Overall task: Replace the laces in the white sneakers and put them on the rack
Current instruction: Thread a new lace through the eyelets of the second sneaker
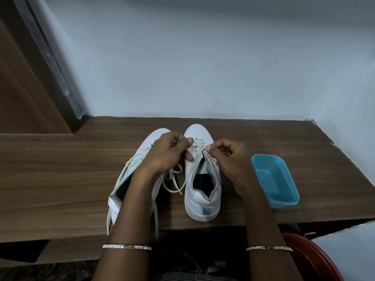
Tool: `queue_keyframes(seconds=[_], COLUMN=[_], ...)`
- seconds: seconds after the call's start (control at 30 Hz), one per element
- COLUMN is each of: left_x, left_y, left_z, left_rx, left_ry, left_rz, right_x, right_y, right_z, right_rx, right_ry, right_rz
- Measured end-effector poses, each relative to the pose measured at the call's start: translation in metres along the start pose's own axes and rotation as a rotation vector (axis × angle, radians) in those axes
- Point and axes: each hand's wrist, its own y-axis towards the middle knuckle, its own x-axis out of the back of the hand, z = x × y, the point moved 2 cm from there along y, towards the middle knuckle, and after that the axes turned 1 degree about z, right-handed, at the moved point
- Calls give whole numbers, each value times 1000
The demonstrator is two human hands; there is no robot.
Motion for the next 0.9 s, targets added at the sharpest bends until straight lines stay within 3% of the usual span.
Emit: queue_keyframes(seconds=[0.1, 0.2, 0.3, 0.4, 0.5, 0.63, 0.73, 0.9], left_x=[7, 10, 11, 9, 6, 9, 15, 11], left_y=[-6, -9, -8, -6, -3, 3, 9, 12], left_z=[-13, -25, -26, -23, -22, -8, 7, 12], left_rx=[6, -57, -147, -169, -167, -153, -115, -128], left_ry=[-442, -670, -591, -553, -559, -389, -240, -21], left_rz=[7, 86, 146, 170, 156, -95, -317, -448], right_x=[-3, -13, -24, -30, -29, -19, 2, 24], right_y=[-1, -4, -6, -6, -7, -10, -3, 5], right_z=[16, 29, 32, 34, 36, 40, 37, 19], right_rx=[73, 97, 68, 127, 170, -13, -74, -174], right_ry=[59, -2, -44, -158, -117, 312, 606, 933], right_rz=[-6, 157, 288, 287, 244, 279, 185, 33])
